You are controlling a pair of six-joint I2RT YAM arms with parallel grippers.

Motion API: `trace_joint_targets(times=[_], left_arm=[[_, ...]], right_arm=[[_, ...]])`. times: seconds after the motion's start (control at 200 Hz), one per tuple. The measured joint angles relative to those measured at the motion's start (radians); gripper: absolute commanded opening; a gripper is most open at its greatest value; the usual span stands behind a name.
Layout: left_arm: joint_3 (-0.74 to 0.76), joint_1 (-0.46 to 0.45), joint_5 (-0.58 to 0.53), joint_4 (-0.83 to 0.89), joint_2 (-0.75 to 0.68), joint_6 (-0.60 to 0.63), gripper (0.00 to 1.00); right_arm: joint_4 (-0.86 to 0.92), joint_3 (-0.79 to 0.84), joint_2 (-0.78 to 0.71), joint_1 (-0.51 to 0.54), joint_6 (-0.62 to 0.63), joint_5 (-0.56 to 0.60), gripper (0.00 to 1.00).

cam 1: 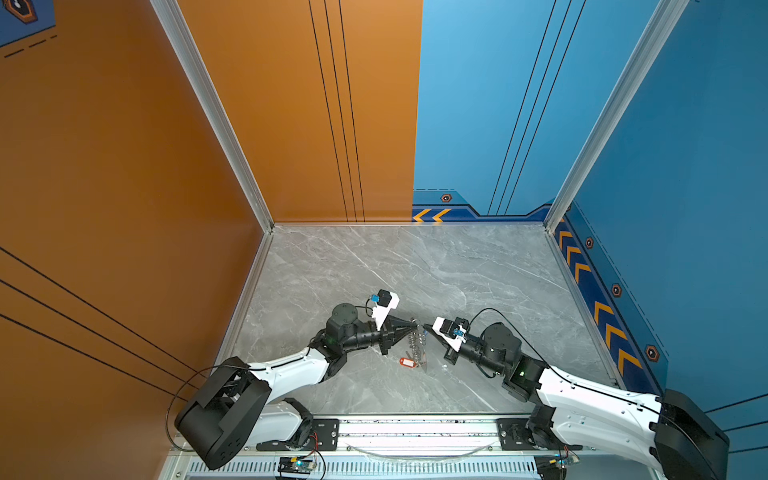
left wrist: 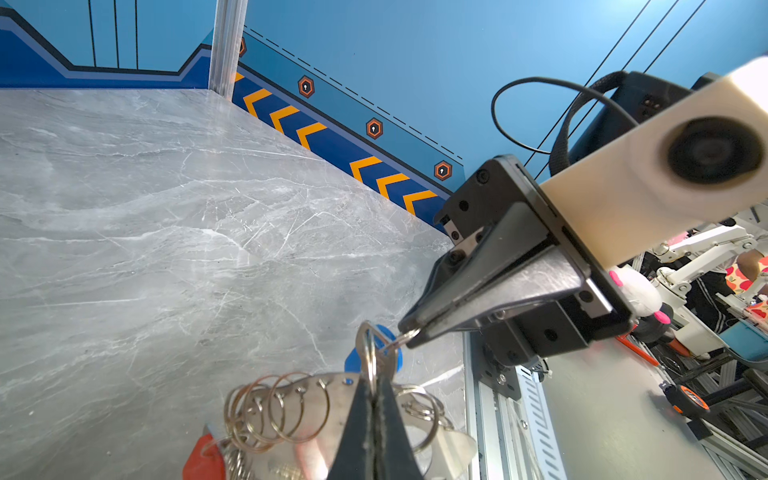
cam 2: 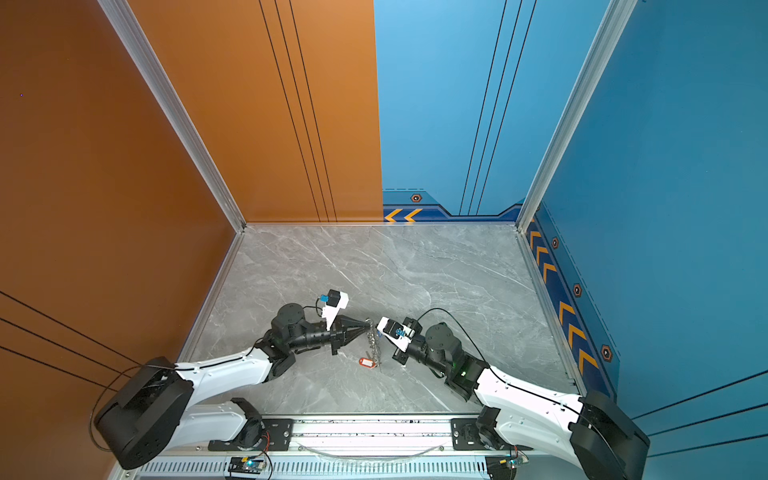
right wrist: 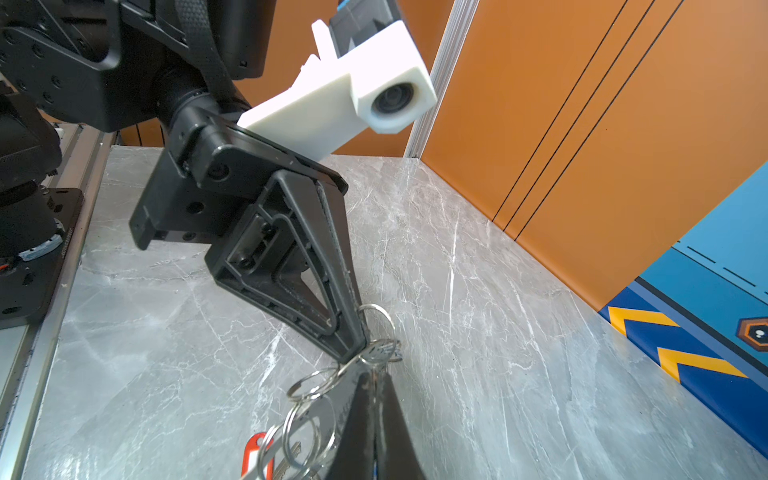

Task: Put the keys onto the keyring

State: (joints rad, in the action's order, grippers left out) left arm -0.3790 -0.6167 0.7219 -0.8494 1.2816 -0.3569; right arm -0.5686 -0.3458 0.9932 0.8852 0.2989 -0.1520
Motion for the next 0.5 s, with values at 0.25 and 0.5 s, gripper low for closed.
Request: trace_joint_targets(times=[0.25, 0.5], left_arm=[[-0.002, -0.006, 0.015, -0.011, 0.010, 0.000, 0.00], [-0.007, -0.006, 0.021, -0.015, 0.021, -0.003, 0.00]], right_arm=[[0.000, -0.001, 0.001, 0.000, 0.001, 0.000, 0.00], [0.000, -0.005, 0.010, 0.000, 0.001, 0.008, 0.00]])
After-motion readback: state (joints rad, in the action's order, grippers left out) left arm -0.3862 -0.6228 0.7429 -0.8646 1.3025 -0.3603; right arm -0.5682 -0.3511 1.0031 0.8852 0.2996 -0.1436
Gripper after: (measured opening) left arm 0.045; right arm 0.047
